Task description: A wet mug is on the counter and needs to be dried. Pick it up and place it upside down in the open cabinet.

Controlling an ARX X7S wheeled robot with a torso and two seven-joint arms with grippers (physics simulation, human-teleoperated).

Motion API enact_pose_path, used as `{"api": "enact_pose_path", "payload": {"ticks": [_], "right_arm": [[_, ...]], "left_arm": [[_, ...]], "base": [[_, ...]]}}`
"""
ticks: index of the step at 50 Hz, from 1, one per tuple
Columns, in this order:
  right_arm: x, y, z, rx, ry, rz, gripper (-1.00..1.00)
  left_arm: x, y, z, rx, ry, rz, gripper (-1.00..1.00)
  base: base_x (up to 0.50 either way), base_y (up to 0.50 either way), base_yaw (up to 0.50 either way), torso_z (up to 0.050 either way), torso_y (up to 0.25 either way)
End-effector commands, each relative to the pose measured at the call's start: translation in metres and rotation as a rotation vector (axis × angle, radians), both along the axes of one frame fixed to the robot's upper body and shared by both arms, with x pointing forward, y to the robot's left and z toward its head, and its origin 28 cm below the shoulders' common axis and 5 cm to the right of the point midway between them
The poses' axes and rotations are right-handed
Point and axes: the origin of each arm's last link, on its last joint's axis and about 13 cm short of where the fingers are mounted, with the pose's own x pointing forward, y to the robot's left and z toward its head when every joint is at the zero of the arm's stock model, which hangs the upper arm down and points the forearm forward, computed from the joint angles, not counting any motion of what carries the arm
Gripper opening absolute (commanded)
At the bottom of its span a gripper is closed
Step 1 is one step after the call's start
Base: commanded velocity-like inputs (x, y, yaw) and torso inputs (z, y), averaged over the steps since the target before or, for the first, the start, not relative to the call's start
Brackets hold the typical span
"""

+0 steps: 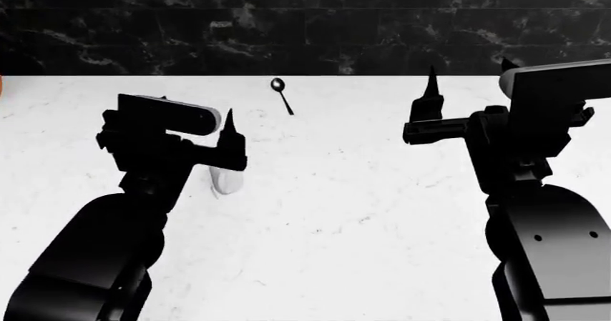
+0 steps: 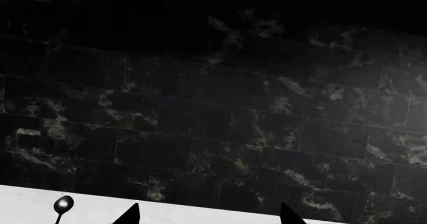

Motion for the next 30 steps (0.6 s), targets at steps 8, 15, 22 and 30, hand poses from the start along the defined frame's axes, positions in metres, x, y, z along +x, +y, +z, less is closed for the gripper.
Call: {"api": "enact_pose_path", "payload": {"ticks": [8, 15, 22, 30], "right_arm": [[0.0, -0.001, -0.003, 0.002, 0.006, 0.005, 1.0], [0.002, -0.002, -0.006, -0.002, 0.013, 0.007, 1.0], [0.003, -0.001, -0.01, 0.003, 0.018, 0.01, 1.0], [0.003, 0.0, -0.012, 0.004, 0.022, 0.013, 1.0]], "left_arm": [[-0.017, 0.002, -0.032, 0.044, 0.217, -0.078, 1.0], [-0.016, 0.0, -0.046, 0.075, 0.246, -0.095, 1.0], [-0.014, -0.001, -0.054, 0.076, 0.26, -0.101, 1.0], [-0.012, -0.001, -0.06, 0.067, 0.272, -0.103, 1.0]], "base": [[0.0, 0.0, 0.0, 0.0, 0.0], [0.0, 0.0, 0.0, 0.0, 0.0], [0.0, 0.0, 0.0, 0.0, 0.0], [0.0, 0.0, 0.0, 0.0, 0.0]]}}
